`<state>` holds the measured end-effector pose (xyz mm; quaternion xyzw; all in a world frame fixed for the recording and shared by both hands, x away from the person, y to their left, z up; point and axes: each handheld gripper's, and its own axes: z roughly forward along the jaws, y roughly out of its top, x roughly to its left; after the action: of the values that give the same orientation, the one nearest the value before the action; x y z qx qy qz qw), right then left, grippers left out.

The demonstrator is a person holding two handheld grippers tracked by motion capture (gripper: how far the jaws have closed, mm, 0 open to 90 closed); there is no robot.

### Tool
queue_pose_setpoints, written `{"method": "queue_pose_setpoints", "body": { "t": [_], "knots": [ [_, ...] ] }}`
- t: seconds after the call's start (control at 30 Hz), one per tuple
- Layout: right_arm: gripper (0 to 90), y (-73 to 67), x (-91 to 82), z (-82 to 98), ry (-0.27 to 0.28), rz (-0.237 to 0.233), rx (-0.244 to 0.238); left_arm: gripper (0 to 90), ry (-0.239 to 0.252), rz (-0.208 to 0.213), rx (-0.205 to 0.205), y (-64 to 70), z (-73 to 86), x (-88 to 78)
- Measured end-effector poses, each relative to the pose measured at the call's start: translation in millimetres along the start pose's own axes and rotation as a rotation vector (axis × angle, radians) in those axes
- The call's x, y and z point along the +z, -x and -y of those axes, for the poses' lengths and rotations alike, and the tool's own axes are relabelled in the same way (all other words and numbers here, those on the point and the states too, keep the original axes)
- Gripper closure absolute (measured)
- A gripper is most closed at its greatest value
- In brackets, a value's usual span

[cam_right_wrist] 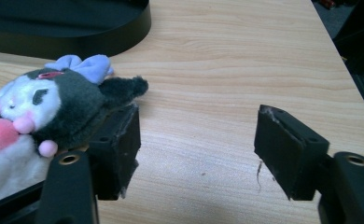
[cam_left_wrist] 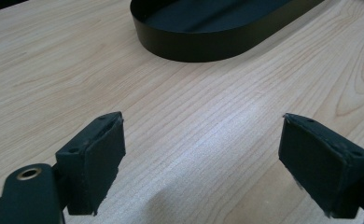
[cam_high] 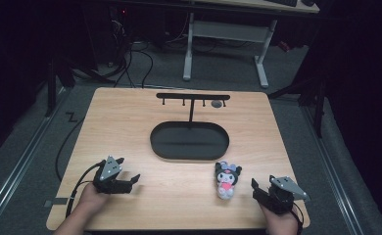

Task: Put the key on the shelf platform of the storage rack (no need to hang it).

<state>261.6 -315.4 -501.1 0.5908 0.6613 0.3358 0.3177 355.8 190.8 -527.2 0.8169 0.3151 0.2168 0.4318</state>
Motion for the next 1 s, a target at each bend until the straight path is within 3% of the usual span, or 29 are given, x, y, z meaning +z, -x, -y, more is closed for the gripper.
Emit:
{"method": "queue_pose_setpoints", "body": {
  "t": [0.33, 0.53, 0.73, 0.9, 1.0],
  "knots": [
    [28.6, -3.6, 4.3, 1.2, -0.016, -0.011, -0.006, 15.4, -0.005, 0.002, 0.010, 1.3, 0.3, -0.6],
    [34.4, -8.1, 4.2, 1.8, -0.004, -0.025, -0.025, 15.4, -0.007, 0.003, 0.011, 1.4, 0.3, -0.5],
    [53.0, -19.1, -5.9, -1.7, -0.003, -0.064, -0.026, 15.4, -0.005, 0.003, 0.010, 1.3, 0.3, -0.5],
    [86.6, -37.3, -14.5, -8.0, 0.021, -0.159, -0.061, 15.4, -0.006, 0.002, 0.008, 1.1, 0.3, -0.3],
    [90.0, -54.9, -23.5, -7.4, 0.041, -0.196, -0.098, 15.4, -0.007, 0.003, 0.008, 0.9, 0.3, -0.4]
  ]
}}
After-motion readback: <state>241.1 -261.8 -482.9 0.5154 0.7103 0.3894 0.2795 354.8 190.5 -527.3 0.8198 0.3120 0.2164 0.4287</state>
